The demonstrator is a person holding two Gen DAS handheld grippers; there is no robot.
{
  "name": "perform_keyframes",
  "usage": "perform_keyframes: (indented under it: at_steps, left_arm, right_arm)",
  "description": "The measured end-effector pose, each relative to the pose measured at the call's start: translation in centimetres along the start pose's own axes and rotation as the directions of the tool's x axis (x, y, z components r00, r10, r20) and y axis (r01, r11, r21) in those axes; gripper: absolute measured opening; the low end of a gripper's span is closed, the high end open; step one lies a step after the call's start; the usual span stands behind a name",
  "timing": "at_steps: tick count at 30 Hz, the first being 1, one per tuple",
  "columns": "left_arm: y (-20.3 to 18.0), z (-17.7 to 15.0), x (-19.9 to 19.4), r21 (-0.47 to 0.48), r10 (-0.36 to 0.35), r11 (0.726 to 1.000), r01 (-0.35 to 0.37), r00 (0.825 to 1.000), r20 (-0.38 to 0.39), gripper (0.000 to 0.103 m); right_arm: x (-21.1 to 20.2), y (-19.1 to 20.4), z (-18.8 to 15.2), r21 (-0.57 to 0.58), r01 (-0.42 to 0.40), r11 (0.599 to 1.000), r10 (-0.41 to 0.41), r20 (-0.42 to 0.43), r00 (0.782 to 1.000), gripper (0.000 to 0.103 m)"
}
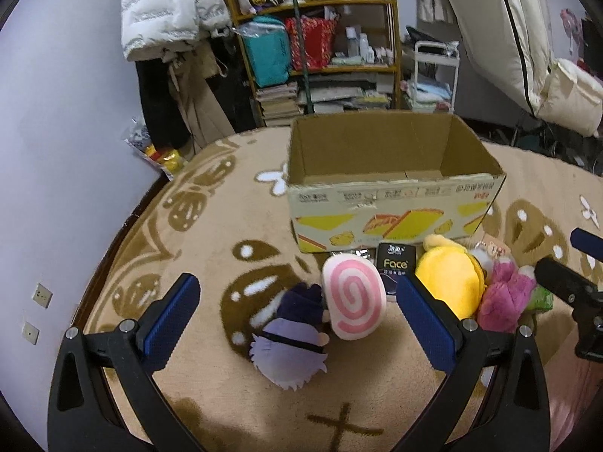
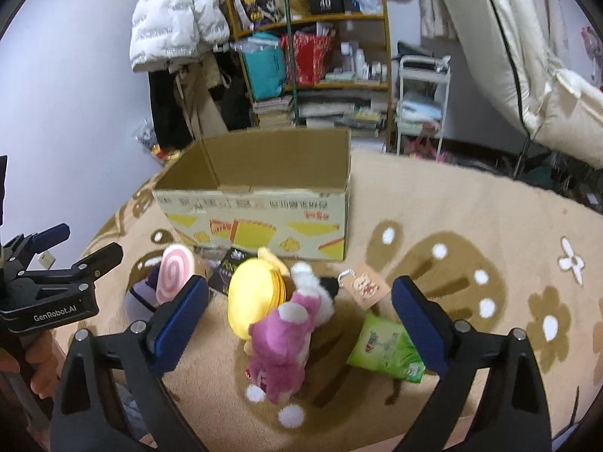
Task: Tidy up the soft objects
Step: 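Lower the left tool onto the pink swirl plush while the right tool lowers onto the pink bear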
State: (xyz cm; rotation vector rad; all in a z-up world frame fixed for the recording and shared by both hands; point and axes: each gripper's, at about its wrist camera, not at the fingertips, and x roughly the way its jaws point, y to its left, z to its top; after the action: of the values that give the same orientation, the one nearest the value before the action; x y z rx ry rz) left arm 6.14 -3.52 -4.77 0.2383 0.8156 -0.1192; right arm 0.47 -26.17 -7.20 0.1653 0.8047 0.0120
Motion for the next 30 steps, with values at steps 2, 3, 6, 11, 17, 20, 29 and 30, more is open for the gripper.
perform_keyframes:
  at_steps: [2,3,6,11,17,20,29,30]
  left_arm:
    - [-0.3,0.1,0.8,0.004,-0.005,1.0,0.005,1.0,-0.019,0.103]
    - [-0.4,0.2,1.3,0.005,-0.01,1.0,0.011,0.999,-0.032,0.103]
    - [-0.6,0.2,2.4,-0.004,-0.037,0.999,0.037,0.997,-0.064,0.103]
    - [-1.6,-0.2,4.6,0.014,-0.05,0.999,0.052,0.99,-0.131,0.103]
    - [-2.2,-0.6,6.7,-0.002,-0.069,0.998,0.07,0.981,-0.184,0.103]
    - [-2.6,-0.9,7.9,0.007,-0.074,0.997,0.077,0.973,-0.219,0.103]
    - [-2.3,-1.6,10.2,-0.061,-0.127,0.992,0.115,0.95,-0.284,0.101]
    - [-2.2,-1.6,10.3,-0.071,-0.137,0.99,0.121,0.948,-0.289,0.1]
  right_arm:
    - [0.9,-0.1,0.0,0.006,-0.001,1.0,0.001,-0.044,0.999,0.1]
    - [1.4,-0.2,-0.1,0.01,-0.001,1.0,0.002,-0.069,0.998,0.099]
    - [2.8,-0.5,-0.4,0.027,-0.017,0.999,0.02,-0.134,0.991,0.098]
    - [4.4,-0.7,-0.9,0.045,-0.041,0.998,0.05,-0.199,0.979,0.097]
    - [6.3,-1.2,-1.4,0.082,-0.059,0.995,0.08,-0.276,0.958,0.065]
    - [6.9,-1.2,-1.6,0.087,-0.076,0.993,0.099,-0.289,0.952,0.06]
    - [7.9,-1.1,-1.8,0.109,-0.126,0.986,0.153,-0.3,0.942,0.046]
    - [7.9,-1.0,-1.8,0.112,-0.132,0.985,0.16,-0.299,0.941,0.045]
